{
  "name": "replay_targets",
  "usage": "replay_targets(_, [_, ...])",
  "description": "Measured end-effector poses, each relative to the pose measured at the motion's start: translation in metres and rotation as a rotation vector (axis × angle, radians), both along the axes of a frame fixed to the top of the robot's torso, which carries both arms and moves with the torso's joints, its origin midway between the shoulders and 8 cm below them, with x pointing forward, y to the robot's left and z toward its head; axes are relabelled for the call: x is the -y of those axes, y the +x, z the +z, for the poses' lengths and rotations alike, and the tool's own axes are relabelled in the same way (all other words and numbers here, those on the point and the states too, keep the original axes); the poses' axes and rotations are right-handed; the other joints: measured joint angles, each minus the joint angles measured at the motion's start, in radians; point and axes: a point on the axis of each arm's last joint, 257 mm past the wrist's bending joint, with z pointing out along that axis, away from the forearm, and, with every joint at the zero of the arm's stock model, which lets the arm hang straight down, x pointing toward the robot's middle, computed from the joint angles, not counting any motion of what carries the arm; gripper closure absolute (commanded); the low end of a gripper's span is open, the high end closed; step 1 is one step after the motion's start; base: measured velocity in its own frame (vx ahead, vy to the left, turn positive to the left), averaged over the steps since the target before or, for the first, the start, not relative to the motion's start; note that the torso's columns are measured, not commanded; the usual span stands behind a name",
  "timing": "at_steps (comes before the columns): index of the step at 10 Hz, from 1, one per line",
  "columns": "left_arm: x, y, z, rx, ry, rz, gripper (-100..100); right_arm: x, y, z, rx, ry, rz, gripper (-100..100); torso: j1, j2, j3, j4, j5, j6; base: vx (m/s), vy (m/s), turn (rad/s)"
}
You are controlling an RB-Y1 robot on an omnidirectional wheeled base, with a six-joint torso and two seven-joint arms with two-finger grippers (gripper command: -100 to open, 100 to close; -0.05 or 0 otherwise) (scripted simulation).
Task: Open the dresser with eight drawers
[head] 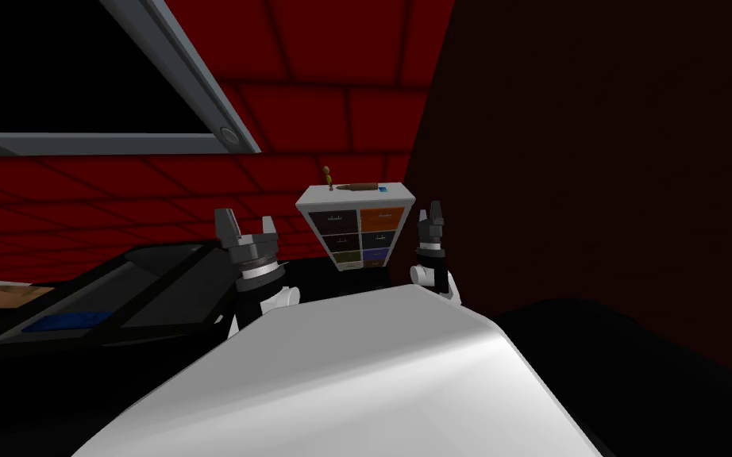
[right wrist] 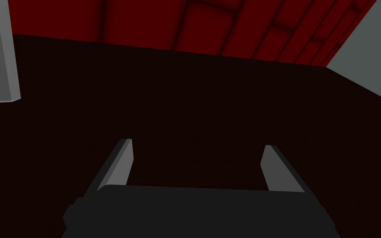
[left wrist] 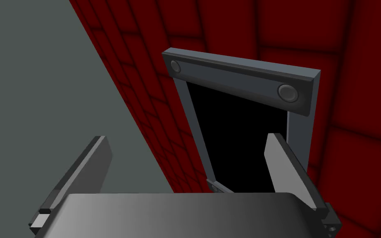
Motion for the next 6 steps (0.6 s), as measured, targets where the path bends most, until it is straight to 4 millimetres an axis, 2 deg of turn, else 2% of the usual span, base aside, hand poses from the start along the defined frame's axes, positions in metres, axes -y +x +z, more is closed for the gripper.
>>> replay_targets(2, [0.0000,0.0000,0.0000,0.000,0.000,0.000,0,0.0000,0.0000,0.0000,0.000,0.000,0.000,0,0.000,0.104,-0.209,0.105,0.000,0.000,0.000,0.000,0.000])
replay_targets(6, [0.0000,-0.0001,0.0001,0.000,0.000,0.000,0,0.0000,-0.0001,0.0001,0.000,0.000,0.000,0,0.000,0.396,-0.792,0.396,0.000,0.000,0.000,0.000,0.000])
